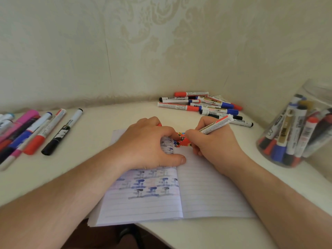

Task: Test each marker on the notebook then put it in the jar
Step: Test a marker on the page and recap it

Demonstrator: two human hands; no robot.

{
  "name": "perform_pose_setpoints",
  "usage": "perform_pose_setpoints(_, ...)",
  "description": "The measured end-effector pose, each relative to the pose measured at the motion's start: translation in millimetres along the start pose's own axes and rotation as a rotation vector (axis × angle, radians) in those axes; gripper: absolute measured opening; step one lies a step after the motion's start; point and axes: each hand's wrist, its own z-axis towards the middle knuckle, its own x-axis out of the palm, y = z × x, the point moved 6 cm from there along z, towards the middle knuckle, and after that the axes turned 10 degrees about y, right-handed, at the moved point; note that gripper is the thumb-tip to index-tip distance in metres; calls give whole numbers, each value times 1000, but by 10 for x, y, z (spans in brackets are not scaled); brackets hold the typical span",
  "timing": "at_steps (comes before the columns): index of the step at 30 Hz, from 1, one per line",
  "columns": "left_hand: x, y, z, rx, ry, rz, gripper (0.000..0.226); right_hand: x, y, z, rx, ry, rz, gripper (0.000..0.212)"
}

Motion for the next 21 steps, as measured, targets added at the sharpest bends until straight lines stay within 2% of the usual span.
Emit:
perform_pose_setpoints(7, -13, -19, -17, -4, 8, 8, 77, 31, -1, 1, 3, 56, -28, 26)
perform_pose_setpoints(16, -20, -39, -28, -12, 15, 5, 77, 22, -1, 5, 4, 38, -29, 23)
perform_pose_setpoints(19, -31, -47, -65, 34, -32, -5, 59, 19, 4, 22, -4, 40, 9, 28)
perform_pose_setpoints(21, -77, -23, -104, 99, -123, -147, 41, -11, 17, 30, -14, 47, 142, 32)
